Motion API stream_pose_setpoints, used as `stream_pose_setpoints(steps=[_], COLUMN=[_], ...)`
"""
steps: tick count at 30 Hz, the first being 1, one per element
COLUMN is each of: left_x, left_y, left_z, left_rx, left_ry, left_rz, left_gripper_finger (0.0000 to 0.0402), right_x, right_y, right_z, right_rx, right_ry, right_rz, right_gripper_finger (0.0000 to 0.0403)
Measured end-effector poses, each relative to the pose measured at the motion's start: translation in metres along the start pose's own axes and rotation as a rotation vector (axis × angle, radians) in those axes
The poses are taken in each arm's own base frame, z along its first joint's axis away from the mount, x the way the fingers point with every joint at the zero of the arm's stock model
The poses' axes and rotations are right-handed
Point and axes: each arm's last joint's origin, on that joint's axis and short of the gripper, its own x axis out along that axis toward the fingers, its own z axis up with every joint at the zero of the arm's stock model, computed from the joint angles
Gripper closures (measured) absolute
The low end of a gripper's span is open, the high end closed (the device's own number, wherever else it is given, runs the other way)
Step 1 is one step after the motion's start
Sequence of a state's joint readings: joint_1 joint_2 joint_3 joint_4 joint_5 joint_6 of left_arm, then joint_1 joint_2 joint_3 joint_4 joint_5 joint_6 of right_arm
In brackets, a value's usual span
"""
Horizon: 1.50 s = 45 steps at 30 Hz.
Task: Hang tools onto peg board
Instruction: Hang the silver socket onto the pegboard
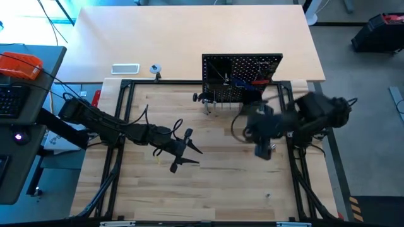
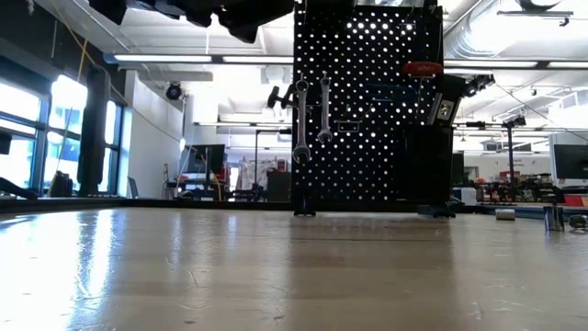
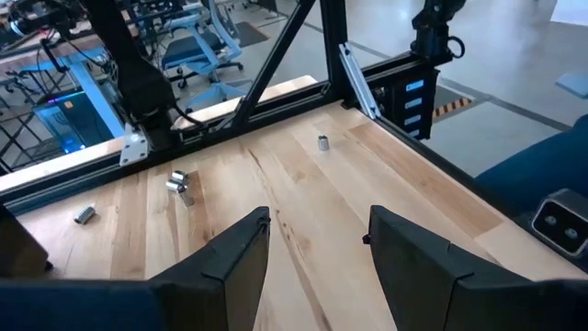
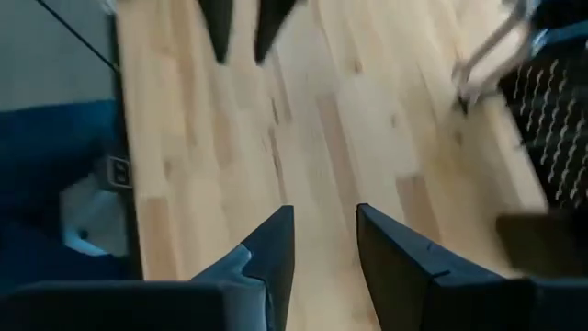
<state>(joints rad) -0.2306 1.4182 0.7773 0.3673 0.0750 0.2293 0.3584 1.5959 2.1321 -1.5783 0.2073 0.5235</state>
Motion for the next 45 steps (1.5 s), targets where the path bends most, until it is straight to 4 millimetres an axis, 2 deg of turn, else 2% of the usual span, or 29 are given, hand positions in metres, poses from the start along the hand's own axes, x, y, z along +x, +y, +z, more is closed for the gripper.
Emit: stream_pose_setpoints(steps=[4,9,16,20,28,37,45], left_x=[0.009,0.025,0.044,0.05,0.054,0.054,0.054], left_y=[-0.002,-0.008,-0.02,-0.023,-0.023,-0.021,-0.018], left_z=[-0.008,-0.024,-0.041,-0.046,-0.047,-0.046,-0.046], left_rx=[-0.02,-0.053,-0.065,-0.061,-0.059,-0.059,-0.062], left_ry=[0.013,0.062,0.066,0.042,0.005,-0.008,-0.007], left_rz=[-0.006,-0.029,-0.062,-0.067,-0.058,-0.05,-0.039], left_gripper_finger=[0.0222,0.0222,0.0222,0.0222,0.0222,0.0222,0.0222], right_x=[0.037,0.084,0.142,0.168,0.188,0.204,0.223], right_y=[0.023,0.039,0.055,0.058,0.043,0.022,0.003], right_z=[-0.024,-0.062,-0.117,-0.148,-0.202,-0.249,-0.278], right_rx=[0.024,0.052,0.048,0.02,0.061,0.264,0.374], right_ry=[0.122,0.263,0.295,0.26,0.202,0.071,-0.046], right_rz=[-0.079,-0.205,-0.292,-0.331,-0.527,-0.571,-0.559], right_gripper_finger=[0.0288,0.0288,0.0288,0.0288,0.0288,0.0288,0.0288])
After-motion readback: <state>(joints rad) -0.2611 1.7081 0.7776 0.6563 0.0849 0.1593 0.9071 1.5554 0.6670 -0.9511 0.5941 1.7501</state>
